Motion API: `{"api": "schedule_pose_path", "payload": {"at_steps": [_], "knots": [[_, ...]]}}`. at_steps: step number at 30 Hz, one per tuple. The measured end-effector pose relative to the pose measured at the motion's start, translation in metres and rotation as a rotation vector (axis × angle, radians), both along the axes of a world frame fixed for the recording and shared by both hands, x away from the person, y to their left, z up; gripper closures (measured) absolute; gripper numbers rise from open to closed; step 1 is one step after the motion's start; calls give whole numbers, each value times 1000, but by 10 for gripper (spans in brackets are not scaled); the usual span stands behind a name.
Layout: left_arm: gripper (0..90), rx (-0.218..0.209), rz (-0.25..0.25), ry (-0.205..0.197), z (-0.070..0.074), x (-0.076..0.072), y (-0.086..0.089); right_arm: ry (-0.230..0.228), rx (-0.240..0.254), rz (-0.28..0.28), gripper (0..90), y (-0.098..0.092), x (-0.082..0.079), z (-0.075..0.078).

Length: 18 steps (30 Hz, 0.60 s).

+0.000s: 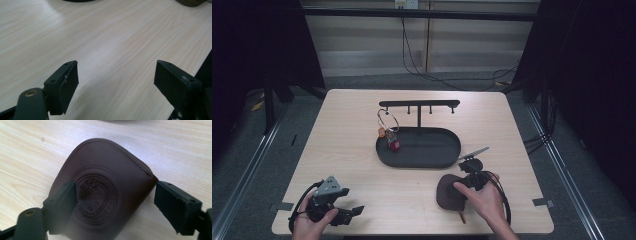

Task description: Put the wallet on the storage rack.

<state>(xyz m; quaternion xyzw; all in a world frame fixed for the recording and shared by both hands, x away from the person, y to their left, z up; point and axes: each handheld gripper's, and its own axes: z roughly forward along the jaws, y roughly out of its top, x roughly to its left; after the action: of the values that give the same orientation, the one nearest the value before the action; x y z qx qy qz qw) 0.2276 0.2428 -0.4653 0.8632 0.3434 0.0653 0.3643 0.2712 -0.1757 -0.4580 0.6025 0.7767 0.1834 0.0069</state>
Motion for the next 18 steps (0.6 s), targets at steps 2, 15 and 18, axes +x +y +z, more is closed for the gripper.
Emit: {"api": "schedule_pose_path", "payload": {"at_steps": [2,15,18], "knots": [[195,-2,-5,1,0,0,0,-13,-15,6,140,3,1,-2],[211,-16,-13,-21,3,-4,-1,14,-59,12,87,13,5,-8],[213,-30,-3,-30,4,-5,-2,24,-59,9,87,14,7,-8]]}}
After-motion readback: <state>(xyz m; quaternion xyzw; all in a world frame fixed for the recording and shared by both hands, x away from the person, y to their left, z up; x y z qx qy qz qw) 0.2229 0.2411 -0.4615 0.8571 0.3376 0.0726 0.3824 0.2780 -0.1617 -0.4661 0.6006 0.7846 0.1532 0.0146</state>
